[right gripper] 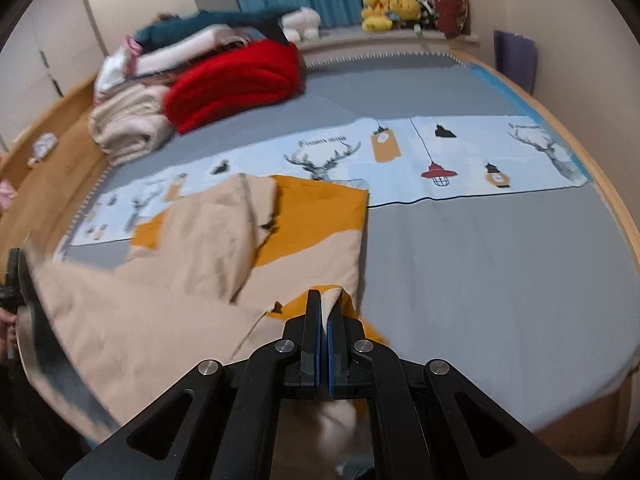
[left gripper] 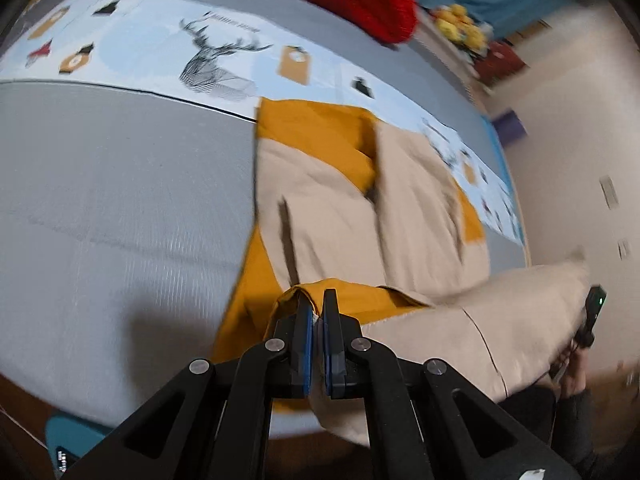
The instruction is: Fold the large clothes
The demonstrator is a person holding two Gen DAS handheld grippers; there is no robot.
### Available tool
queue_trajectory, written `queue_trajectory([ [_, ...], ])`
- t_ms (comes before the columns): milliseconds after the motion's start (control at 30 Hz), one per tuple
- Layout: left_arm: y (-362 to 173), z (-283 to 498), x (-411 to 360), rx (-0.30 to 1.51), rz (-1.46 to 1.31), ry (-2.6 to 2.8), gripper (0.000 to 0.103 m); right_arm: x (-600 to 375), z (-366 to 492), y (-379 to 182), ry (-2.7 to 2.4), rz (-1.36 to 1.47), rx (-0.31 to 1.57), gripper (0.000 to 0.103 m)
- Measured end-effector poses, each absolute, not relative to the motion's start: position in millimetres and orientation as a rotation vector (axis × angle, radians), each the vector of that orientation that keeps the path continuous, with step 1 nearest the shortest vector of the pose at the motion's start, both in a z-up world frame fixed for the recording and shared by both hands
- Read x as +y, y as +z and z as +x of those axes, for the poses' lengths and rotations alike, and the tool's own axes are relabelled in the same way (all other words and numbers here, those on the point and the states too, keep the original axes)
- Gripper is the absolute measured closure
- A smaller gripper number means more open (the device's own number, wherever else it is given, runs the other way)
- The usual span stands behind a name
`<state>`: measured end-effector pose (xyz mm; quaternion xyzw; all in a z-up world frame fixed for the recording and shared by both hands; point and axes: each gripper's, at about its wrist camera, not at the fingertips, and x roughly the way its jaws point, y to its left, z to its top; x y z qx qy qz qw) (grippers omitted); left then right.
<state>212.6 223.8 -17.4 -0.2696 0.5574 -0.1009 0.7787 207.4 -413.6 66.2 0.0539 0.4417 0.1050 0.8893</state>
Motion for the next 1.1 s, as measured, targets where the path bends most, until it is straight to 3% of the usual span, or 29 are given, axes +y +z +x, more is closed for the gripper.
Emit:
queue_trajectory([
  [167, -76.7, 237.2, 229.3, 1.267, -0.693, -0.156, 0.100, -412.9, 275.4, 13.5, 0.177, 0.161, 1.017, 0.101],
  [267, -76.9, 243.4, 231.6, 1.270, -0.673, -0.128, 0.098, -408.0, 297.8, -12.4, 0.151, 0.169, 1.080, 0.101],
  [467, -72.5, 238.8, 242.8, 1.262, -0.766, -0.132, 0.088, -415.4, 321.6, -32.5, 0.101, 0.270, 1.147, 0.099],
  [500, -69.2, 235.9, 245.7, 1.252, -0.759, -0.115, 0.080, -419.2, 322.7, -34.0, 0.095, 0.300, 1.152, 0.099],
  [533, -65.1, 231.8, 250.7, 1.235, -0.753, -0.093, 0.073, -420.7, 322.0, -32.8, 0.093, 0.316, 1.148, 0.096],
  [633, -55.5, 222.9, 267.2, 1.176, -0.778, -0.017, 0.072, -427.0, 312.8, -24.7, 0.090, 0.357, 1.104, 0.090],
  [700, -49.3, 214.7, 277.6, 1.141, -0.770, 0.030, 0.072, -431.0, 303.3, -13.5, 0.036, 0.318, 1.044, 0.081],
  [767, -47.0, 210.0, 279.8, 1.138, -0.742, 0.041, 0.072, -439.1, 296.9, -7.1, 0.012, 0.327, 1.009, 0.064],
  [800, -47.6, 208.9, 276.8, 1.156, -0.710, 0.035, 0.070, -447.0, 292.1, -5.5, 0.010, 0.362, 0.994, 0.062],
  [1100, -59.5, 223.3, 236.2, 1.250, -0.488, -0.020, 0.060, -438.3, 287.7, -29.7, 0.075, 0.305, 1.109, 0.061],
])
